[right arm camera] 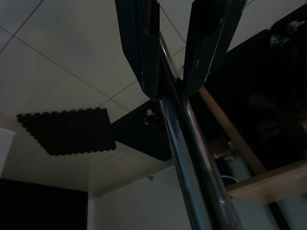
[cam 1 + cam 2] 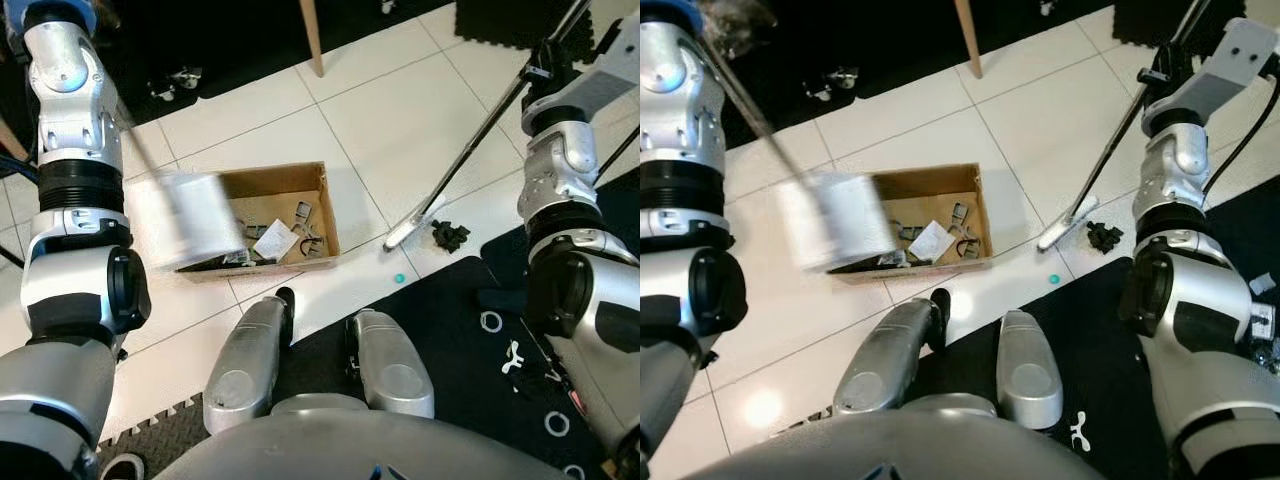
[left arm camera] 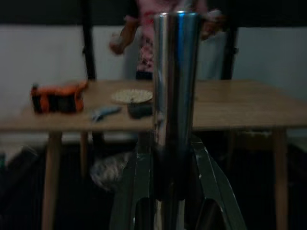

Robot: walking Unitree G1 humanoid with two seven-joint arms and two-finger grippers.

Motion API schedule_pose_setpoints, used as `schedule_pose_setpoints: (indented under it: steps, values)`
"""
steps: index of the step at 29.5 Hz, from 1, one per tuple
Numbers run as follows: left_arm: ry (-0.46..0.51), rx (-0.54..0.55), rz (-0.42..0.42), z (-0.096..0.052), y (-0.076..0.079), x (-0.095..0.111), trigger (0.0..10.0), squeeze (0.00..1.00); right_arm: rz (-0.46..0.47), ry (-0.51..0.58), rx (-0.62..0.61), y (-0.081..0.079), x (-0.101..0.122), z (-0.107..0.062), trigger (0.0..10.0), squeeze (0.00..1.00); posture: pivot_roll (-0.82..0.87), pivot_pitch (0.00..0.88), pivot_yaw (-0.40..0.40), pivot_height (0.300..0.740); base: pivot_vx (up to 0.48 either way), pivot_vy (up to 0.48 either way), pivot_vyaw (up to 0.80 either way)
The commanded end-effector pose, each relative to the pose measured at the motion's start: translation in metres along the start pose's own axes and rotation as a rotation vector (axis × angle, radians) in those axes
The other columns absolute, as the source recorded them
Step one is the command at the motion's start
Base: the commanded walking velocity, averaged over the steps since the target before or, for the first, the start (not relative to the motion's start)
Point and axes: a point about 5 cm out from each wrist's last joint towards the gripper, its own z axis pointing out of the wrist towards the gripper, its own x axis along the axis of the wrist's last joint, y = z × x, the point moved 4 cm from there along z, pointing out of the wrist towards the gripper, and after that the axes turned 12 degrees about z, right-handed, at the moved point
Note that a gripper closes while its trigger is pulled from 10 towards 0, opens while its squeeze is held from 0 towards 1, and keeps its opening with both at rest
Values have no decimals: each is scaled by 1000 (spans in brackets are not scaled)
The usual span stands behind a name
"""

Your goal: Sweep floor

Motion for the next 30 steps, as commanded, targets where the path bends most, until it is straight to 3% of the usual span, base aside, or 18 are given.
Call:
schedule_pose_setpoints:
  steps: [1, 15, 26, 30]
  values:
    - [58, -9, 7, 2, 5, 14, 10000, 0, 2, 24, 2, -1, 7, 2, 10000, 0, -59, 66, -15, 740, 0, 0, 0]
    - [97, -3, -9, 3, -1, 24, 10000, 0, 12, 28, 10, -4, 7, 3, 10000, 0, -54, 70, -16, 740, 0, 0, 0]
    - [178, -91, -36, -3, 14, 41, 10000, 0, 51, 70, 41, -14, 15, 6, 10000, 0, -52, 73, -8, 740, 0, 0, 0]
    - [159, -105, -105, -5, 19, 40, 10000, 0, 89, 85, 58, -20, 15, 7, 10000, 0, -49, 75, -6, 740, 0, 0, 0]
